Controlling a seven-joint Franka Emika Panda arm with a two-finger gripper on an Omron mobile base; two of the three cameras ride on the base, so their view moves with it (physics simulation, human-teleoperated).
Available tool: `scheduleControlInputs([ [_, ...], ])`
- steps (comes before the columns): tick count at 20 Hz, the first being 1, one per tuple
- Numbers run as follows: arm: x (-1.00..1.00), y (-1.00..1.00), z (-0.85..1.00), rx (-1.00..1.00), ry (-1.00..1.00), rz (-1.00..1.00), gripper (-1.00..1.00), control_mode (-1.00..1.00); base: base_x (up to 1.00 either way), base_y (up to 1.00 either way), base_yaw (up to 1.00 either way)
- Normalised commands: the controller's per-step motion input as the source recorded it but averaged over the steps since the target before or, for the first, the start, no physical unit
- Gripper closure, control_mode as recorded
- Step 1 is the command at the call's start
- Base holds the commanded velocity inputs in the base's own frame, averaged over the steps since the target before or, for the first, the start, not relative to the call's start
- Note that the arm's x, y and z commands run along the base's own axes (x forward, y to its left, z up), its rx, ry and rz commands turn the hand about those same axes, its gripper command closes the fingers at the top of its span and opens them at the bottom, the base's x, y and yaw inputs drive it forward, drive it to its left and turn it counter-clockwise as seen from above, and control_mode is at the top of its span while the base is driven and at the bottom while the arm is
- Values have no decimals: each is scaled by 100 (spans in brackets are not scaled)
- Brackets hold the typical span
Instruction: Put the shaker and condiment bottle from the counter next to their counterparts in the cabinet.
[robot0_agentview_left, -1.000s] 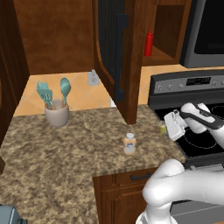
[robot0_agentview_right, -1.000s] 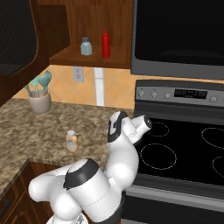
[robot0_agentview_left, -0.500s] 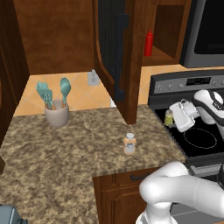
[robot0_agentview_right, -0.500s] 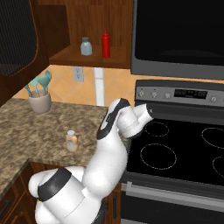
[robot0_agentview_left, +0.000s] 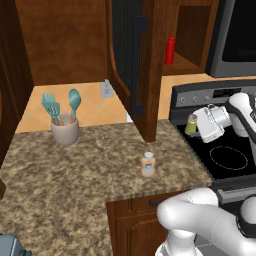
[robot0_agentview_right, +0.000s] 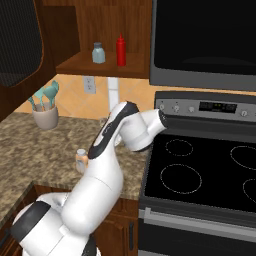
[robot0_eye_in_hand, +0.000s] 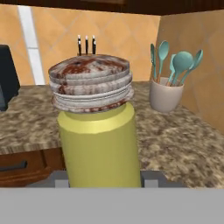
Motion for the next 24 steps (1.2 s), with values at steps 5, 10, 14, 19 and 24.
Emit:
scheduleControlInputs([
  [5,-9,34,63,7,-1,-4,100,-100,0,0,0],
  [10,0,40,59,2,-4,-5,100,-100,0,0,0],
  [14,0,42,60,0,-7,-4,100,-100,0,0,0],
  [19,0,30,67,0,-6,-4,100,-100,0,0,0],
  [24,0,16,70,0,-5,-4,100,-100,0,0,0],
])
